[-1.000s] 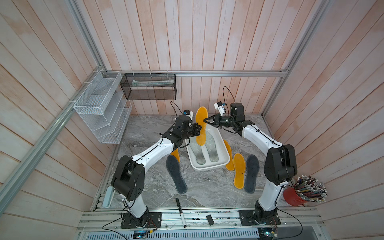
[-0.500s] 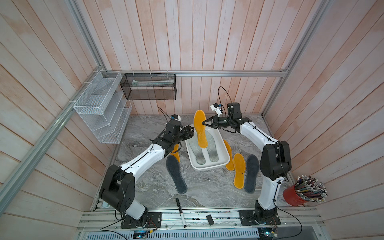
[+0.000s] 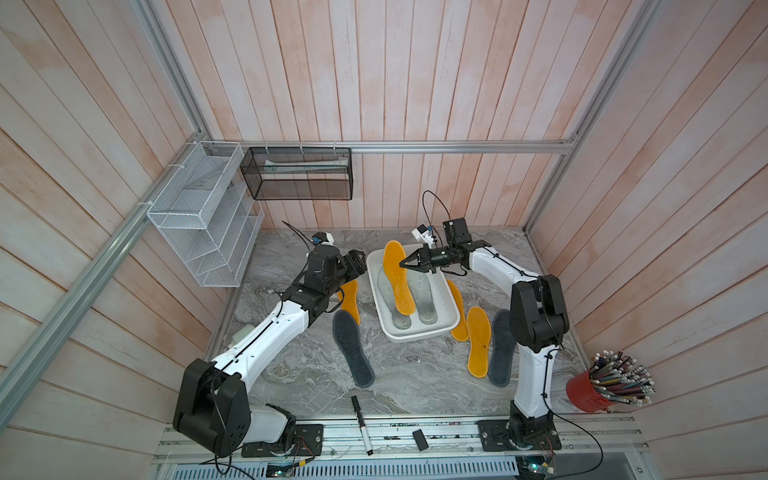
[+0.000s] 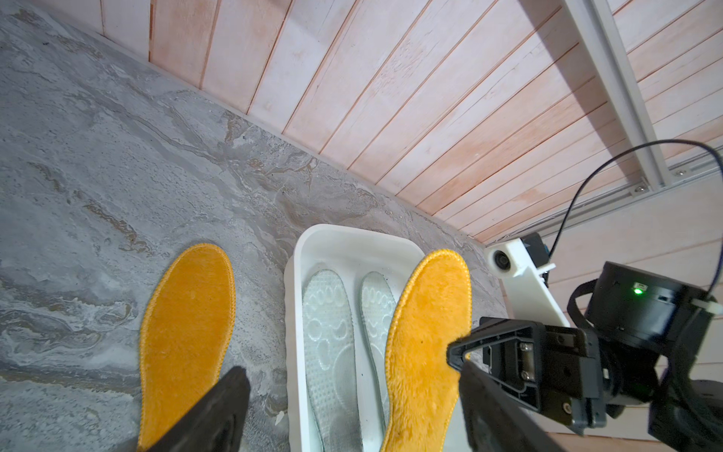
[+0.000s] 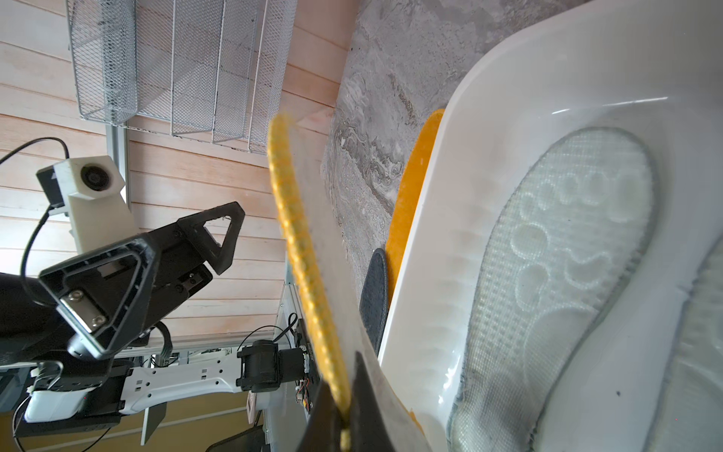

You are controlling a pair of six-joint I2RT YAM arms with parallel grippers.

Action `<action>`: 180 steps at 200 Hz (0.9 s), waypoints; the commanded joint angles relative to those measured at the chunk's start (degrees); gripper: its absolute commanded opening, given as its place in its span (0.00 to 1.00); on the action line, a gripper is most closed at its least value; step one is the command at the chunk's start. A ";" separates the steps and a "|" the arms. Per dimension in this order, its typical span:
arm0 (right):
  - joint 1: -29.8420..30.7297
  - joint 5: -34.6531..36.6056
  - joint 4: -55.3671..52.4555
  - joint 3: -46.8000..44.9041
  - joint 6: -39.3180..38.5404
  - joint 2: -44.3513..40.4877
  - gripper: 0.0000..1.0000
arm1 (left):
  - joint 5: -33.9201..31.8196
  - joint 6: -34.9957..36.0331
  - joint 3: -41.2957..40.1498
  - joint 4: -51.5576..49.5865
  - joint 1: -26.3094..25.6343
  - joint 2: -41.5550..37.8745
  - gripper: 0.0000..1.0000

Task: Put the insoles into the storage box
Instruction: Place the insole in the storage box.

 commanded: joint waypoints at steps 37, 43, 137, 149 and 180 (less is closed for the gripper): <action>2.07 -0.17 4.25 -3.50 1.65 3.00 0.00 | 2.27 -0.37 -0.09 0.58 0.07 2.63 0.90; 2.12 -0.02 4.58 -3.63 1.65 3.09 0.00 | 2.27 -0.29 -0.11 0.65 0.03 2.76 0.90; 2.12 2.70 6.41 -3.06 0.03 5.87 0.00 | 2.70 -0.50 -0.55 1.87 0.08 3.90 0.91; 2.17 3.05 6.65 -3.14 -0.41 6.04 0.00 | 2.66 -0.45 -0.47 1.81 0.08 4.10 0.91; 1.88 3.92 6.65 -2.52 -1.08 7.30 0.00 | 2.45 -0.28 -0.22 1.80 0.17 4.25 0.92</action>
